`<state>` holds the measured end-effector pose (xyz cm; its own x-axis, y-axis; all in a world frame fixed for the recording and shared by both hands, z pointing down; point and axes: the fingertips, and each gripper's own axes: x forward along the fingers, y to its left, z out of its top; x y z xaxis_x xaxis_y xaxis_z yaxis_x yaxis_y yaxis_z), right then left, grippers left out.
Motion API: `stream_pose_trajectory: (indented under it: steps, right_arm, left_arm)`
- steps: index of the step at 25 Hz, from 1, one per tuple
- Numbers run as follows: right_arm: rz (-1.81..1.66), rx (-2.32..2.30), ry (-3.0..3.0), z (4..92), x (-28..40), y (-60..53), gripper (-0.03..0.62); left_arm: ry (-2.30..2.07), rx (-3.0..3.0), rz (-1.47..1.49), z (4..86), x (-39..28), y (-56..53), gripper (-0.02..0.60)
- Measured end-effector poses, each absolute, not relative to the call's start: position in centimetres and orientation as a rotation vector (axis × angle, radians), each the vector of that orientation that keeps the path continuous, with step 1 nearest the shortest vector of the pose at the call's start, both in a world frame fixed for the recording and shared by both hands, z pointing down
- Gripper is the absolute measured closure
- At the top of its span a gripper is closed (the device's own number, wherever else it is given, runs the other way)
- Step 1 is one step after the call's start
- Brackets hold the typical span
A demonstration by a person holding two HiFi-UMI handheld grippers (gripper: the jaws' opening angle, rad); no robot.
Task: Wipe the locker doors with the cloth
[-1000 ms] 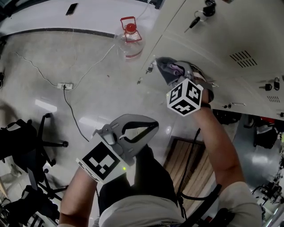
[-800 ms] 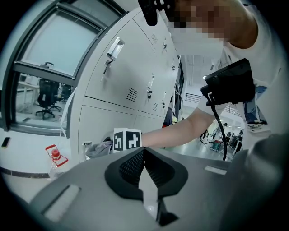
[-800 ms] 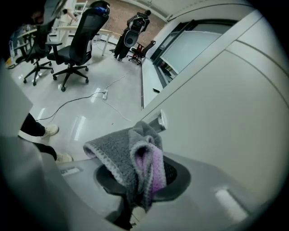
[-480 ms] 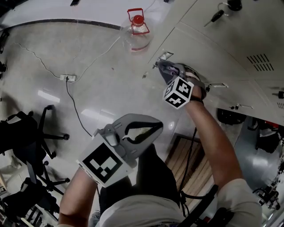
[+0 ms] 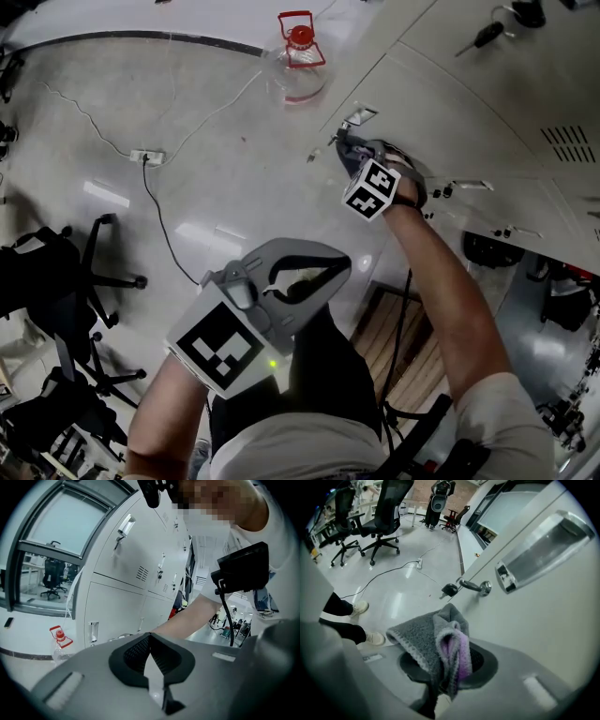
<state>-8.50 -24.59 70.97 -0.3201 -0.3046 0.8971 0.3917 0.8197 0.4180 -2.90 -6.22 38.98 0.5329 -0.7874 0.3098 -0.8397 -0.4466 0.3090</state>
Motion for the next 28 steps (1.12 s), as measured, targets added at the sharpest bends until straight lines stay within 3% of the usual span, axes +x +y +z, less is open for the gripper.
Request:
stream_pose_trajectory:
  steps: [6, 21, 28]
  right_arm:
    - [-0.696, -0.063, -1.815, 67.0, -8.3, -23.8, 0.507]
    - [-0.898, 0.142, -2.075, 41.6, -9.8, -22.2, 0.507]
    - [-0.938, 0.176, -2.076, 39.7, -10.7, -23.0, 0.507]
  left_arm:
    - [-1.333, 2.374, 0.153, 38.3, -3.1, -6.2, 0.578]
    - [-1.232, 2.477, 0.153, 34.9, -0.2, -6.0, 0.578]
    - [-1.187, 2.500, 0.170, 35.0, 0.9, -5.9, 0.578]
